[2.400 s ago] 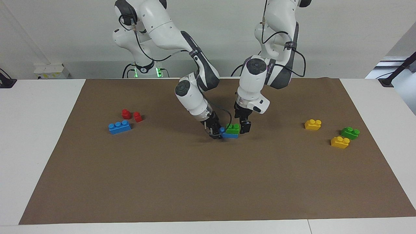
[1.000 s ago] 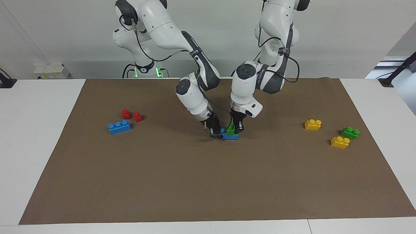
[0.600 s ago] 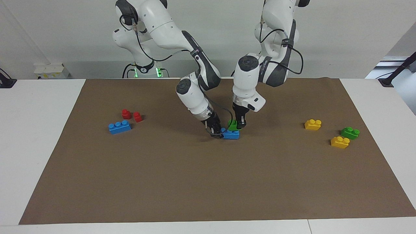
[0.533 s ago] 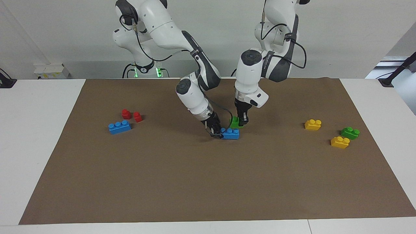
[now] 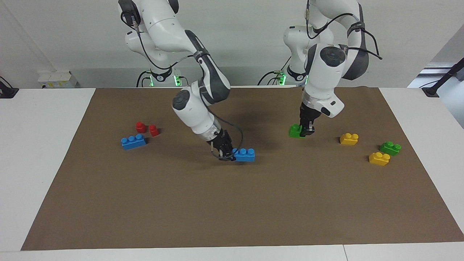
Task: Remove green block with left arm and hold with right
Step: 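Set the green brick down with the left gripper while the right gripper sets blue down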
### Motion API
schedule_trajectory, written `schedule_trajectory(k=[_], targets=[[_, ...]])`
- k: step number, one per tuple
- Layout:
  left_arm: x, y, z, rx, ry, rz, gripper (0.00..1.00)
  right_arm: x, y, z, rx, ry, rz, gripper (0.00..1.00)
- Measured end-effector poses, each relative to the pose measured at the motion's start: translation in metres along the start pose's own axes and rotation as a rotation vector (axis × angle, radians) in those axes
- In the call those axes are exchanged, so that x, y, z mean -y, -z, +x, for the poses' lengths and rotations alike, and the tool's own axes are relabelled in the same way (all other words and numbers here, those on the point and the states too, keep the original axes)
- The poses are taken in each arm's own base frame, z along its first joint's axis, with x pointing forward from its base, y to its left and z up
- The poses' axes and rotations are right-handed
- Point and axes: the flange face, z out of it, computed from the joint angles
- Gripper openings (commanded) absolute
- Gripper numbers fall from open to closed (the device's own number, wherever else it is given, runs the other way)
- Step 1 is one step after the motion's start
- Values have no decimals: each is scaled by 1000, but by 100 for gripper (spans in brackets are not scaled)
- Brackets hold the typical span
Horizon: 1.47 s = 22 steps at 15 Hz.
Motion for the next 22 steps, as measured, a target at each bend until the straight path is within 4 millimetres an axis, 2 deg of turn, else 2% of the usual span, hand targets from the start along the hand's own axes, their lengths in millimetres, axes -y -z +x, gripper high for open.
schedule_trajectory(k=[2,5,7,9,11,14,17,20,21,22], targets=[[-2,-1,44,6,-48,0,0,25,64,60,13,54,-25,0],[1,-5,119,32,-118,-18,0,31,133,164,33,102,-66,0],[3,-17,161,31,-161,-26,0,23,159,232,42,121,-76,0],[1,-38,188,26,-190,-34,0,8,163,282,43,113,-92,0],[-3,-60,210,20,-213,-48,0,-7,151,307,44,111,-118,0],[-12,-74,233,11,-254,-59,0,-15,129,320,29,101,-115,0],[-26,-88,230,-10,-324,-43,0,-16,110,323,15,97,-109,0],[-41,-119,219,-10,-380,-61,0,-19,94,327,3,90,-106,0],[-44,-129,213,-7,-391,-61,0,-20,91,329,0,87,-105,7],[-46,-135,208,-6,-399,-63,0,-22,89,330,-1,84,-107,48]])
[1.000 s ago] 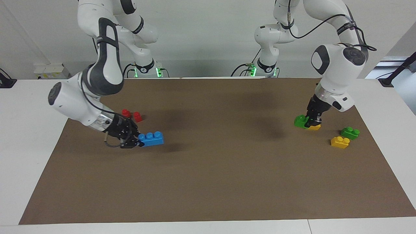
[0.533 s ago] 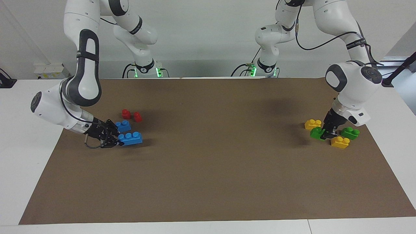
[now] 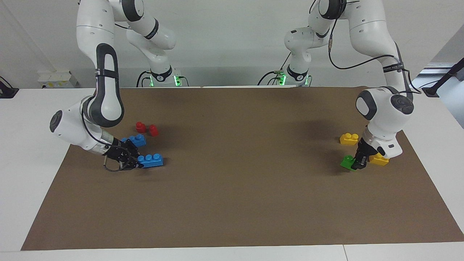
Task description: Remove green block with left arm and hold with right
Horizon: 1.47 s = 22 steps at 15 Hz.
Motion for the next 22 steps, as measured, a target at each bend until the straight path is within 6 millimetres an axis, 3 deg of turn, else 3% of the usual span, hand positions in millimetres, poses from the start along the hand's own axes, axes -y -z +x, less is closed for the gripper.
schedule_trajectory(k=[1,2,3,5,6,7,9,11,15,18,22], targets=[[-2,-5,-2,1,-5,-1,0,-1,-2,1,-2,-2,0,75],[-3,-7,-3,1,-6,-2,0,-2,-4,0,-4,-2,0,88],[-3,-9,-3,2,-6,-1,0,-1,-6,-3,-4,0,-2,94],[-3,-10,-2,2,-3,0,0,2,-8,-11,-5,-9,-4,97],[-3,-10,-2,0,-2,-3,43,4,-6,-14,-6,-9,0,97],[-4,-10,-2,-3,-2,-7,99,6,-2,-16,-8,-7,6,98],[-6,-10,-3,-11,-5,-18,100,12,14,-23,-10,11,19,100],[-10,-8,-5,-18,-12,-29,100,19,46,-37,-66,93,17,100],[-18,6,-1,-41,-35,-54,100,15,117,-88,-210,476,-67,100],[-28,42,-8,-66,-167,-62,100,-4,166,-112,-242,804,-146,100],[-20,123,-26,-42,-456,-5,100,-33,212,-149,-275,1103,-277,100]])
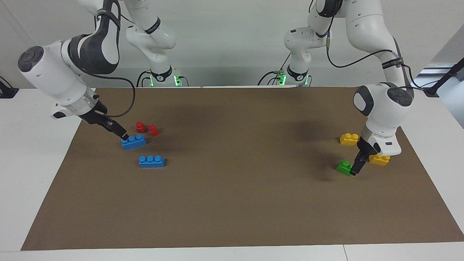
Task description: Remove green block with left arm and hold with right
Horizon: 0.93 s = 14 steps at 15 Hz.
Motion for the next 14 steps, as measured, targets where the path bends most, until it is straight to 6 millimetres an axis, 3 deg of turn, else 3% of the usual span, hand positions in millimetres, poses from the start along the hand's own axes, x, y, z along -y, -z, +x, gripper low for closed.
schedule_trajectory(k=[3,6,10,14], targets=[[8,69,-12,28,-213,23,100,19,28,-21,2,156,-108,100],[14,119,-30,43,-381,33,100,23,40,-28,40,185,-147,100],[13,162,-59,62,-485,42,100,23,43,-25,47,186,-147,100],[13,181,-73,67,-495,38,100,23,42,-25,50,185,-147,100]])
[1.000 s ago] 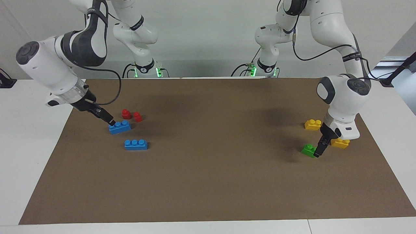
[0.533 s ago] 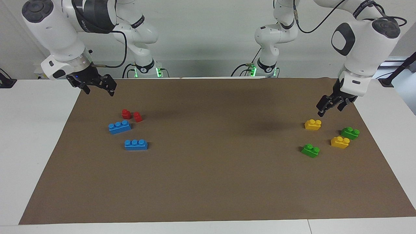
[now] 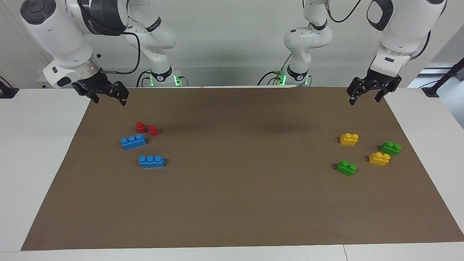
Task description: Remove green block with left arm and hold with right
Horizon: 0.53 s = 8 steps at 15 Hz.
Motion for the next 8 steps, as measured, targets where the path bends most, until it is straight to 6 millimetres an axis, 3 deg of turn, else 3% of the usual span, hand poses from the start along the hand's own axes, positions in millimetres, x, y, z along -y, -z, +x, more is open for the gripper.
schedule_trajectory(k=[8], targets=[[-8,2,-3,10,-9,-20,100,-3,2,1,-14,-6,2,100]])
